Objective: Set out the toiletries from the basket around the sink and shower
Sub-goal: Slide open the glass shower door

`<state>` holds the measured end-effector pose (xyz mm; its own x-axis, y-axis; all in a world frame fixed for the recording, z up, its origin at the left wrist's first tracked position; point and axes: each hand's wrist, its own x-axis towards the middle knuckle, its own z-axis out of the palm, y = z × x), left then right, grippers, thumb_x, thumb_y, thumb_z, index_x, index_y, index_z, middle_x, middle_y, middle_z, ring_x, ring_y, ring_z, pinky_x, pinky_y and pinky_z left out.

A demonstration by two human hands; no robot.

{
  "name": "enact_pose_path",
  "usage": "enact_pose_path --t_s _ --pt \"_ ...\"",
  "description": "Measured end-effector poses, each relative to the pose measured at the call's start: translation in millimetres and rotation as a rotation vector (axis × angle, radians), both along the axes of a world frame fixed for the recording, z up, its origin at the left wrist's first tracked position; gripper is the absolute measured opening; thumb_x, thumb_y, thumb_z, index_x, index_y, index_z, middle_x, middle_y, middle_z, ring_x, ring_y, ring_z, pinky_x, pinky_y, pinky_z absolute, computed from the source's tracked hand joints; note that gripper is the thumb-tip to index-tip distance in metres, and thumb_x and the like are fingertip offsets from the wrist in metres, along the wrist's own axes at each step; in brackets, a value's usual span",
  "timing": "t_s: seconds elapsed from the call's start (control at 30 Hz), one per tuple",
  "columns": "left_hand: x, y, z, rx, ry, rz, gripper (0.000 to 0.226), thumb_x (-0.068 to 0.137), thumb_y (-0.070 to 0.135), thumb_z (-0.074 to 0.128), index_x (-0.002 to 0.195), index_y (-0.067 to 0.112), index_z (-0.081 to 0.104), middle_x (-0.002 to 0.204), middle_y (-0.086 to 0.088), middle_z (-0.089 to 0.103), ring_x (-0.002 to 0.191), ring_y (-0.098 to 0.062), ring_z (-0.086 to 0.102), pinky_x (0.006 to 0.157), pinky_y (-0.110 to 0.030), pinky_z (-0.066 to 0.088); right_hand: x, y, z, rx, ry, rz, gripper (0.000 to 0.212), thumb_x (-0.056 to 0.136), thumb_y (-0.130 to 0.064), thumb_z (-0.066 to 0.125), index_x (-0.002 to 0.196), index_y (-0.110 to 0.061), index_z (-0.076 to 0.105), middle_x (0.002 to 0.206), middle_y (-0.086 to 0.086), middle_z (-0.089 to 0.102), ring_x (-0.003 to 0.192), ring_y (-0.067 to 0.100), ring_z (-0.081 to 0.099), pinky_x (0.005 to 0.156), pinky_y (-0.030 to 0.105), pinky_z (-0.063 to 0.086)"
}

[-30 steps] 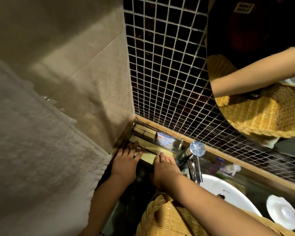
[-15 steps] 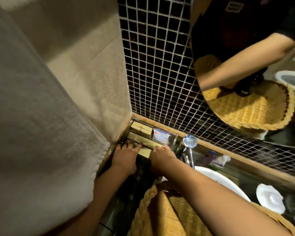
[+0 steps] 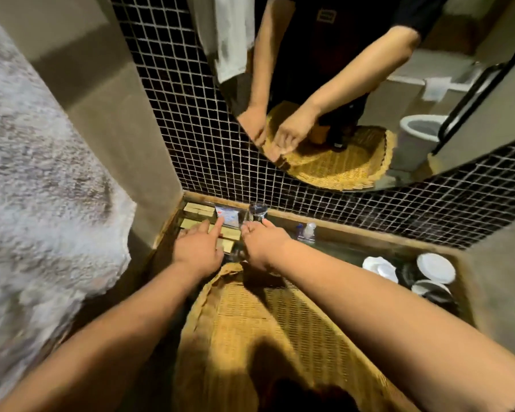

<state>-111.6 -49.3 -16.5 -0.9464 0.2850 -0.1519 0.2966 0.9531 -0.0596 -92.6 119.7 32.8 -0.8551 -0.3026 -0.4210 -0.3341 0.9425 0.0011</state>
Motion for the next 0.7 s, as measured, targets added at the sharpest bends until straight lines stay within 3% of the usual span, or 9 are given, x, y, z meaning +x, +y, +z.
enact_pose_path --t_s 0.17,0.4,0.7 --pt "26 37 24 0.010 0.058 -0.051 0.069 0.096 0.051 0.037 0.157 0.030 0.013 0.158 -0.009 0.031 0.141 -0.028 0.035 0.111 -0.046 0.034 34 41 7 -0.001 0.059 -0.028 0.077 0.101 -0.041 0.042 0.157 0.000 0.009 0.165 0.016 0.012 0.153 0.028 0.011 0.124 0.040 0.006" --pt "66 80 56 -0.050 0.087 -0.119 0.069 0.098 0.053 0.035 0.158 0.029 0.009 0.159 -0.011 0.029 0.143 -0.030 0.033 0.113 -0.048 0.031 75 88 22 0.069 0.111 -0.051 0.077 0.101 -0.049 0.040 0.159 -0.006 0.012 0.166 0.012 0.012 0.152 0.030 0.012 0.123 0.044 0.013" --pt "98 121 149 -0.036 0.178 -0.284 0.071 0.095 0.060 0.036 0.157 0.031 0.015 0.161 -0.009 0.026 0.144 -0.030 0.029 0.113 -0.051 0.029 158 133 114 0.126 0.248 -0.263 0.075 0.101 -0.053 0.040 0.157 -0.009 0.018 0.164 0.012 0.020 0.149 0.030 0.020 0.119 0.044 0.024"
